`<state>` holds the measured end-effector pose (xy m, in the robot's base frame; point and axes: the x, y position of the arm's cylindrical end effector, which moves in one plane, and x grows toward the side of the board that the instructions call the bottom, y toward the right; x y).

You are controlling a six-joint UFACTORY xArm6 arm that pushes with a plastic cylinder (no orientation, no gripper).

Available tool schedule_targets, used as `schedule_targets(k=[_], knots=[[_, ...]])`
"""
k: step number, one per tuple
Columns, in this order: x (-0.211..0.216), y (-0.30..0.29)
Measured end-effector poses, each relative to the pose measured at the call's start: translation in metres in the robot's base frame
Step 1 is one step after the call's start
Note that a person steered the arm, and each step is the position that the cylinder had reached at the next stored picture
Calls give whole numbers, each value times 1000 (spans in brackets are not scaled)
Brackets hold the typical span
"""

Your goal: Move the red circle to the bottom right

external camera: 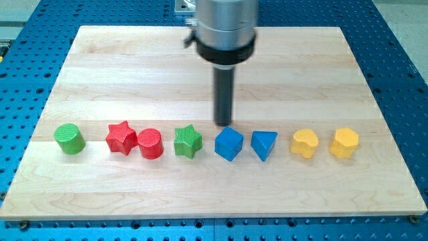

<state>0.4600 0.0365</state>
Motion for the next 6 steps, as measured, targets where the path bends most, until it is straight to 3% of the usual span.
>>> schedule_targets(k=[1,4,5,6], knots=[[-4,61],[14,-167],[23,-124],[56,-123]])
